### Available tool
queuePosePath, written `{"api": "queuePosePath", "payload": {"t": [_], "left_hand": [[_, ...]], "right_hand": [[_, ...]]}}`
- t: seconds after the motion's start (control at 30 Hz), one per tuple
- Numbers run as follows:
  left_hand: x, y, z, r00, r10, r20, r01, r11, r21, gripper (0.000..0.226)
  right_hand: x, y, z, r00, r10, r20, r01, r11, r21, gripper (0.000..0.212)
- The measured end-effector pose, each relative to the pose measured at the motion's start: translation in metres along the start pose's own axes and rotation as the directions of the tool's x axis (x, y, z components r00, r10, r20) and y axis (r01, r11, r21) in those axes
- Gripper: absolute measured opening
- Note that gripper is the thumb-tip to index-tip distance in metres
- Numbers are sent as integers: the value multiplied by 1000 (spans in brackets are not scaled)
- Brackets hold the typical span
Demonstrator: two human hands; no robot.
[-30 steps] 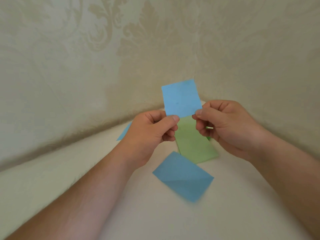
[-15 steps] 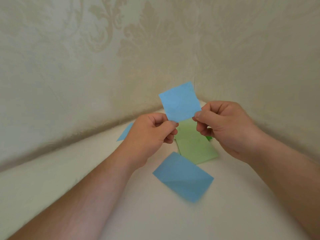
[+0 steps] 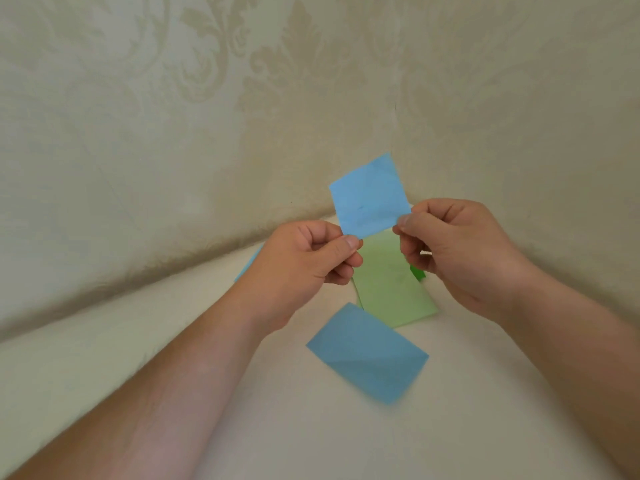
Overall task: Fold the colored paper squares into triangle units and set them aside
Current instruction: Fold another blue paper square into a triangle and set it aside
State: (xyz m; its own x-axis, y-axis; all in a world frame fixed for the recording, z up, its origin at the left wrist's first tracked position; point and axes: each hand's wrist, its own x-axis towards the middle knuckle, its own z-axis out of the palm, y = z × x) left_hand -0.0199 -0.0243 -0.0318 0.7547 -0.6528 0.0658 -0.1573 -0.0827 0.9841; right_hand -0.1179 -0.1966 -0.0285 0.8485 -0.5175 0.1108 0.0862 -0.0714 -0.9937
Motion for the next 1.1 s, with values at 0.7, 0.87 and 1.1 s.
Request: {"api": "queuePosePath", "payload": {"t": [0.7, 0.87, 1.1], "left_hand": [[-3, -1, 4, 1000, 7, -12, -5, 992, 122, 26], [-1, -4, 7, 997, 37, -62, -40, 999, -36, 10], [2, 1, 4, 991, 28, -134, -67, 953, -295, 26]], "right_hand": [[-5, -2, -6, 963, 51, 265, -39, 998, -52, 24], [-6, 2, -2, 956, 77, 283, -75, 997, -17, 18], [-8, -2, 0, 952, 44, 303, -53, 998, 22, 43]]}}
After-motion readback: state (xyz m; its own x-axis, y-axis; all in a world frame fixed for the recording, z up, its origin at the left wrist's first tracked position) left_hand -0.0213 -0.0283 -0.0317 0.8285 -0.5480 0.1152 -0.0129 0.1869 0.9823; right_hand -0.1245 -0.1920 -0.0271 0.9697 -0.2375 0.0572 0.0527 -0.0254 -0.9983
